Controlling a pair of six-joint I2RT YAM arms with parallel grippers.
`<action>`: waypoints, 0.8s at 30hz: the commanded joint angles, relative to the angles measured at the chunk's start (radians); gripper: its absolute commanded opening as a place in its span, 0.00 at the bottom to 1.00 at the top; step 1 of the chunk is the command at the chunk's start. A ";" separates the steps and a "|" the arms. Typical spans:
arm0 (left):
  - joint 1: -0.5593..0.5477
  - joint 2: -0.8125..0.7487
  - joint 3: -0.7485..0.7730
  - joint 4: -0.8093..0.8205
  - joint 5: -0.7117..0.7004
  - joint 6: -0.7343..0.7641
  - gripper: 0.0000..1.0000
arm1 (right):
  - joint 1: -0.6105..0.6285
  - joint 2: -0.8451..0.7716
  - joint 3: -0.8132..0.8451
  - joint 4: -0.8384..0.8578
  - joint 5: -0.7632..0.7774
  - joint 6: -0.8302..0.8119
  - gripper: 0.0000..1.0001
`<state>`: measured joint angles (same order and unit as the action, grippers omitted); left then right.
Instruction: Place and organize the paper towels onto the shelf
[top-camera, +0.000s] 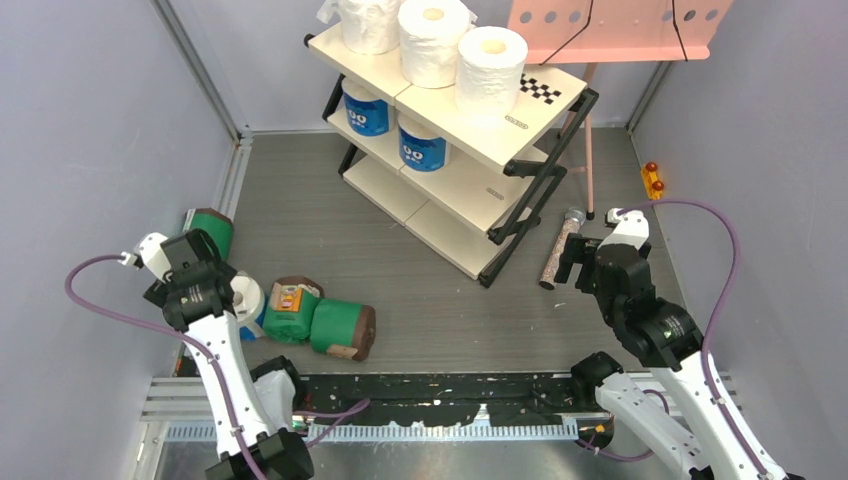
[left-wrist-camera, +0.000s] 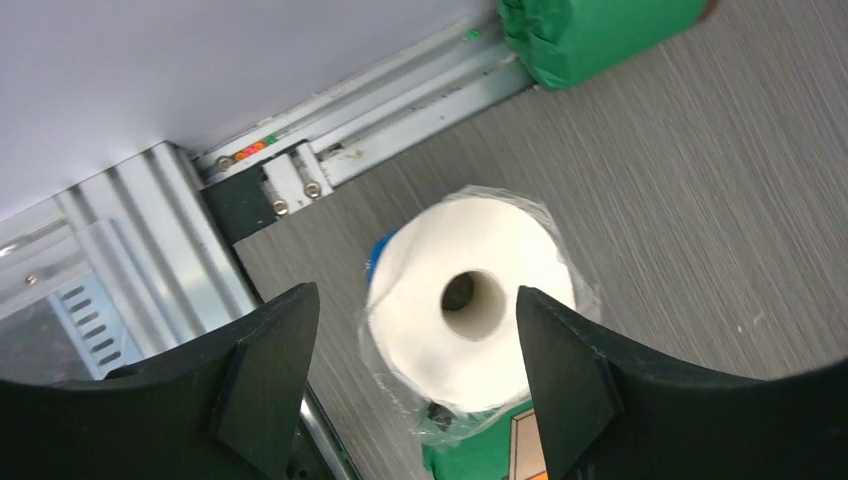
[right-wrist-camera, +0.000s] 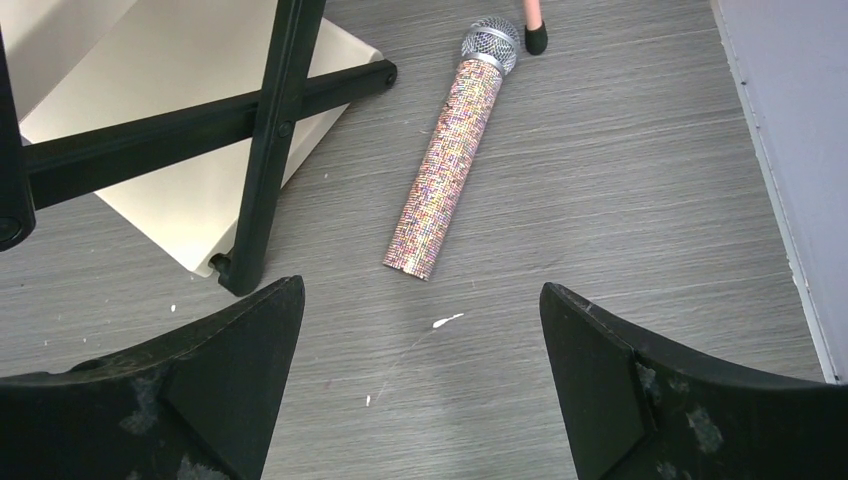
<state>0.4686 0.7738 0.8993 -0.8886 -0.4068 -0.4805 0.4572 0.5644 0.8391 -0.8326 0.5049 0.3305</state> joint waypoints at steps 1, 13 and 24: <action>0.056 -0.026 0.024 -0.010 -0.110 -0.047 0.74 | 0.005 -0.013 -0.001 0.050 -0.026 -0.020 0.95; 0.114 0.050 -0.141 0.116 -0.065 -0.118 0.68 | 0.005 -0.012 -0.002 0.050 -0.023 -0.015 0.95; 0.114 0.088 -0.145 0.136 0.142 -0.109 0.19 | 0.005 -0.015 -0.001 0.045 -0.008 -0.007 0.95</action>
<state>0.5755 0.8776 0.7418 -0.8024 -0.3889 -0.5785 0.4572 0.5579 0.8356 -0.8227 0.4808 0.3233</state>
